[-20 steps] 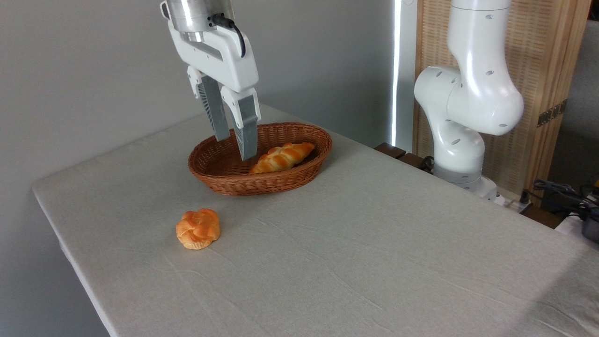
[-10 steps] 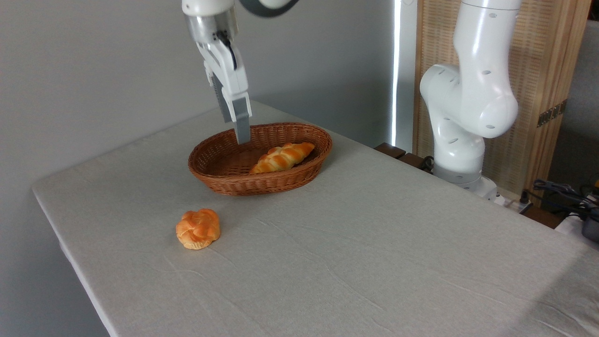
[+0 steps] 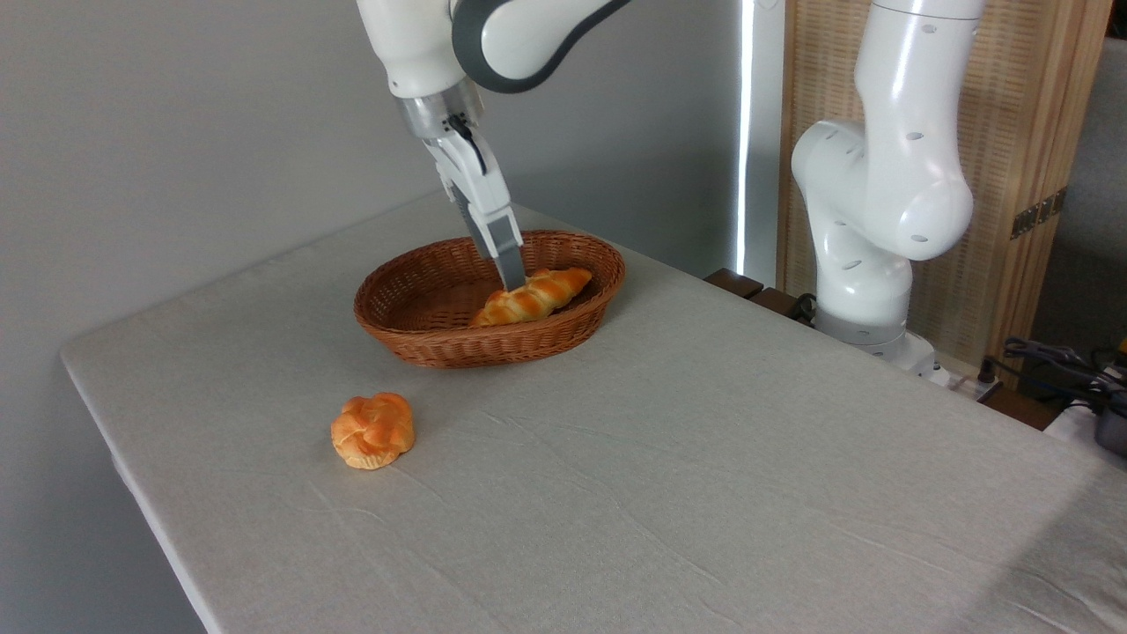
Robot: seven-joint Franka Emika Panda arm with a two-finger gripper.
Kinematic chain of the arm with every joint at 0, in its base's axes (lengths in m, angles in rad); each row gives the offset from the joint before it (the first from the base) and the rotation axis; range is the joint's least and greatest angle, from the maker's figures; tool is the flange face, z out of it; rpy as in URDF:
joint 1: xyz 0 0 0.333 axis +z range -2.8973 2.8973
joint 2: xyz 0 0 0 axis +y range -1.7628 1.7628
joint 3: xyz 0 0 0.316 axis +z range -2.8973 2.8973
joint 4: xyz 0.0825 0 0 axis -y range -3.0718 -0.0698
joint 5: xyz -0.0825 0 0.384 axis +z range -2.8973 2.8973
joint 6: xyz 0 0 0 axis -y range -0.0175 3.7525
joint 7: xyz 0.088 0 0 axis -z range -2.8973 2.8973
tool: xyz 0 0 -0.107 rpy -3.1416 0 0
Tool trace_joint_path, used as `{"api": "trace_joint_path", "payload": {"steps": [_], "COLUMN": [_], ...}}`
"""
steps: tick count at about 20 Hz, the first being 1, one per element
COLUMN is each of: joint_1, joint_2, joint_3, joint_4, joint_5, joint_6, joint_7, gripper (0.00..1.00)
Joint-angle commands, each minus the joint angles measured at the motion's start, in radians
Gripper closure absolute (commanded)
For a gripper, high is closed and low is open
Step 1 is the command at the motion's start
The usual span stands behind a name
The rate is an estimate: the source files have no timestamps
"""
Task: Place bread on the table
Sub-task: 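Lower the open gripper into the basket over the braided roll, then close the gripper on the braided bread roll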
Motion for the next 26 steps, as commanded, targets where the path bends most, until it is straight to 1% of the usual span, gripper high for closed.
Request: {"api": "trace_joint_path", "payload": {"steps": [1, 5, 7, 9, 15, 16, 17, 21, 23, 25, 26], "joint_1": [-0.020, -0.022, -0.024, -0.025, -0.028, -0.030, -0.030, -0.030, -0.030, -0.030, -0.030], "joint_2": [-0.031, -0.024, -0.023, -0.021, -0.017, -0.017, -0.017, -0.012, -0.007, -0.004, 0.000], "joint_3": [0.006, 0.006, 0.005, -0.015, -0.017, -0.018, -0.017, -0.017, -0.018, -0.018, -0.017], "joint_4": [-0.060, -0.077, -0.092, -0.111, -0.143, -0.146, -0.146, -0.146, -0.146, -0.148, -0.148], "joint_5": [0.051, 0.057, 0.057, 0.057, 0.057, 0.057, 0.057, 0.057, 0.056, 0.056, 0.056], "joint_6": [0.002, 0.022, 0.049, 0.075, 0.107, 0.108, 0.109, 0.112, 0.120, 0.126, 0.126], "joint_7": [-0.022, -0.021, -0.021, -0.022, -0.022, -0.022, -0.022, -0.019, -0.015, -0.012, -0.012], "gripper": [0.00, 0.00, 0.00, 0.00, 0.00, 0.03, 0.09, 0.47, 0.60, 0.68, 0.69]}}
